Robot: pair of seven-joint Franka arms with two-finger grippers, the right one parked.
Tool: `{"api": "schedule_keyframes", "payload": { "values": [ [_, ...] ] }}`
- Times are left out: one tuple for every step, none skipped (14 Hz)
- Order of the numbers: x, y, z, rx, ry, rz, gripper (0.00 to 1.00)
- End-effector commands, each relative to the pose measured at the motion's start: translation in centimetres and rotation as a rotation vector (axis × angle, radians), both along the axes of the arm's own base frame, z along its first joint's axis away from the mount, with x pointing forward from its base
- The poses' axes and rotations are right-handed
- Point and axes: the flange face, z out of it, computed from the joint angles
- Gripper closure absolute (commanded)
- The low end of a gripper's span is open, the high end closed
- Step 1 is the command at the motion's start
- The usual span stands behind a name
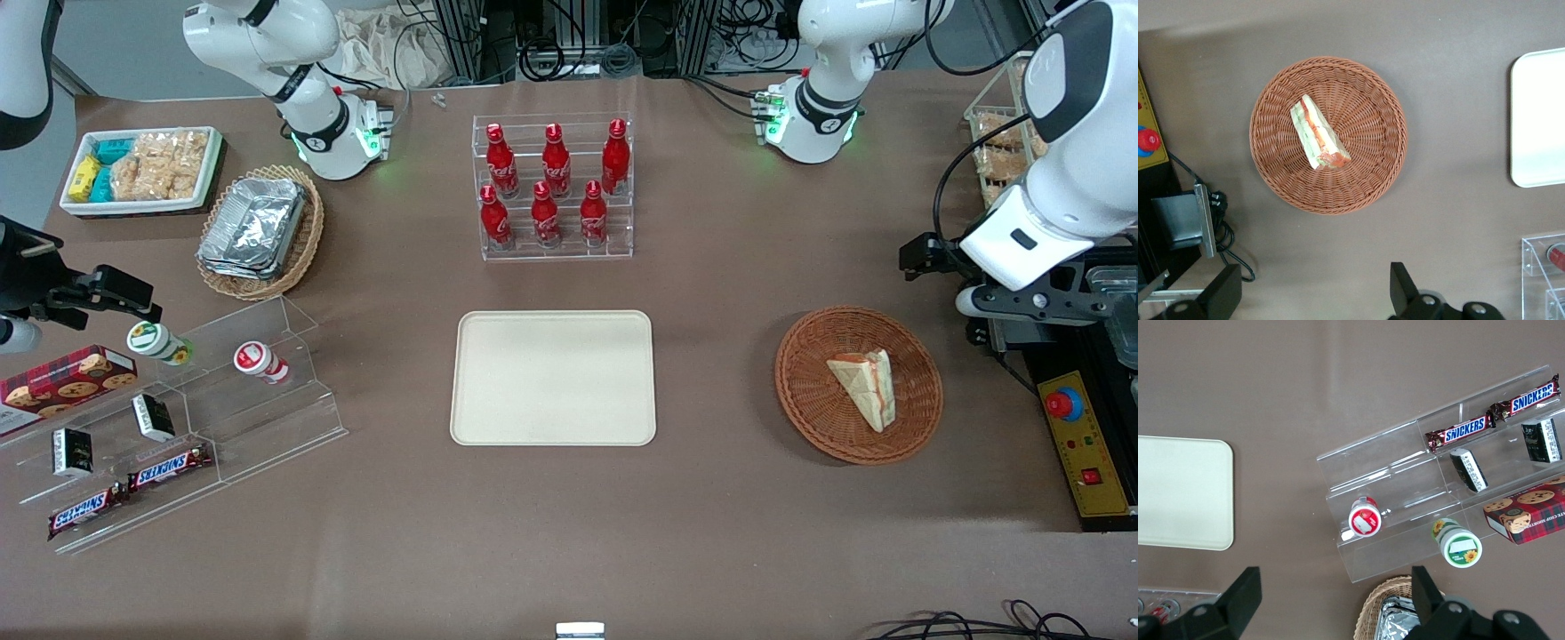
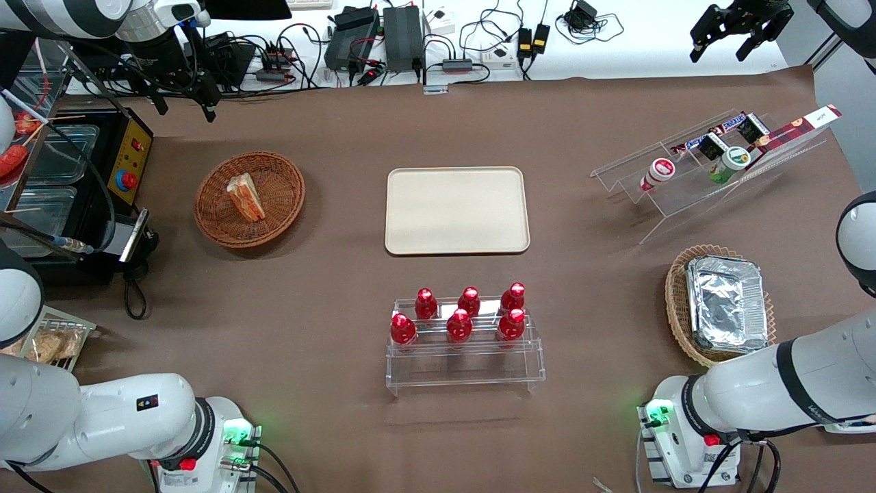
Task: Place sandwich from basket to tray
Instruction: 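Move the left gripper over the sandwich in the wicker basket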
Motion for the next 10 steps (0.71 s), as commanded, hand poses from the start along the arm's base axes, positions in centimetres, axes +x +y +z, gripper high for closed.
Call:
{"api": "schedule_keyframes", "payload": {
  "values": [
    [0.5, 0.2, 0.1, -0.003, 0.013, -0.035, 0.00],
    [0.5, 0.2, -0.2, -0.002, 0.015, -0.037, 0.00],
    [0.7, 0.3, -0.2, -0.005, 0.018, -0.030, 0.00],
    [0.9, 0.4, -0.5, -0.006, 0.023, -0.021, 0.00],
    [1.1, 0.4, -0.9, -0.009, 0.029, -0.016, 0.00],
    [1.4, 0.6, -1.6, -0.011, 0.040, -0.001, 0.00],
    [1.9, 0.9, -3.0, -0.008, 0.061, 0.039, 0.00],
    [2.3, 1.3, -4.2, -0.004, 0.077, 0.075, 0.00],
    [2.5, 1.5, -4.7, 0.013, 0.072, 0.079, 0.00],
    [2.6, 1.7, -5.2, 0.019, 0.061, 0.088, 0.00]
  ]
}}
